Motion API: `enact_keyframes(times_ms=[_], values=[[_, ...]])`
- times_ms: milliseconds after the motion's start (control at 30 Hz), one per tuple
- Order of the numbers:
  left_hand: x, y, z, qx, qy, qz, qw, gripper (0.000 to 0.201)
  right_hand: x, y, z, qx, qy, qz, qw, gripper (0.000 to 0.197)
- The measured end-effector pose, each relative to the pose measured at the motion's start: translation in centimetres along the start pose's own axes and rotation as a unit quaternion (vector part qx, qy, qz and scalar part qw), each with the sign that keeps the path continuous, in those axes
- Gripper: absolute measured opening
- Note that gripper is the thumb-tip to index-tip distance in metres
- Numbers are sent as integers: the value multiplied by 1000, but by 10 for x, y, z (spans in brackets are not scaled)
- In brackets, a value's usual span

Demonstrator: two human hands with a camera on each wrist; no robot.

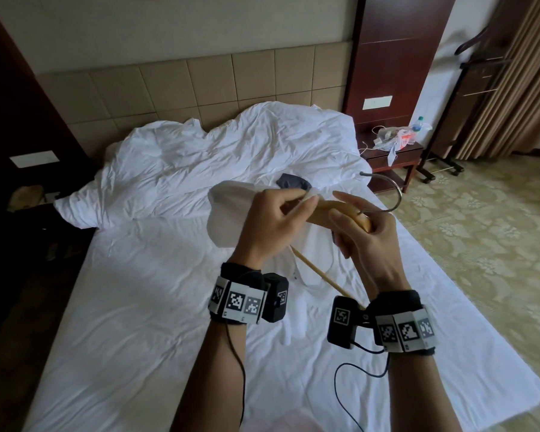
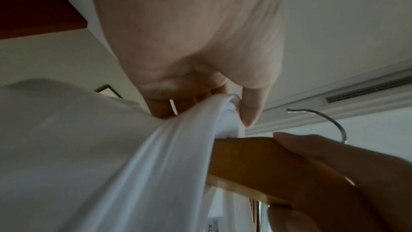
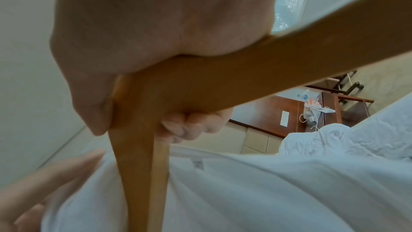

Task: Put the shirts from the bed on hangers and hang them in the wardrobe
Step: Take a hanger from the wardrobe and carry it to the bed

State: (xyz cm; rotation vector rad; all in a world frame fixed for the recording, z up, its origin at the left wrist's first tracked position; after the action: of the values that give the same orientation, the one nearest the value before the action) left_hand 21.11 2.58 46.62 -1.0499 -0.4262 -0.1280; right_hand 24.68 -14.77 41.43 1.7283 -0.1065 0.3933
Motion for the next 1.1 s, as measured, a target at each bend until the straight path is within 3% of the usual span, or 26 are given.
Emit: enact_keyframes(times_ms=[133, 233, 333, 400, 533, 600, 733, 933, 1100], values=[[1, -10, -8, 43, 30, -22, 998, 38, -2, 9, 6, -12, -12, 27, 999, 15], [1, -9, -5, 59, 47, -32, 997, 32, -3, 7, 13, -3, -29, 32, 999, 13], [5, 0, 23, 105, -56, -56, 991, 35, -5, 7, 21, 5, -52, 33, 998, 16], [6, 12, 43, 187, -126, -58, 973, 36, -7, 8, 24, 18, -56, 37, 998, 19], [8, 29, 52, 270, -134, -53, 952, 42, -8, 10, 25, 41, -56, 38, 997, 16], [6, 18, 47, 252, -124, -79, 956, 36, -7, 8, 23, 47, -59, 34, 997, 16], [-1, -14, 19, 127, -51, -68, 988, 28, -5, -2, 14, 59, -64, 16, 996, 23], [-3, -47, -6, 22, 6, -100, 995, 30, -3, -3, 6, 118, -71, 9, 990, 33], [0, -25, 42, 116, -156, -70, 978, 33, -5, 5, 15, 127, -78, 26, 988, 39]])
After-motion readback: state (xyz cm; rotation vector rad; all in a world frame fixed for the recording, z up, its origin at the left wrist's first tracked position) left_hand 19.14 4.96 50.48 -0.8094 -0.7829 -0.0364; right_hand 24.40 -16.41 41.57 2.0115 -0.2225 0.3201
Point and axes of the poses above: each hand's wrist, its own x-axis towards the middle knuckle, its own z-axis out of the back of the hand, y = z × x, the point moved 9 cm from there along x, towards the middle knuckle, and after that the axes turned 4 degrees about z, right-handed, at the moved point
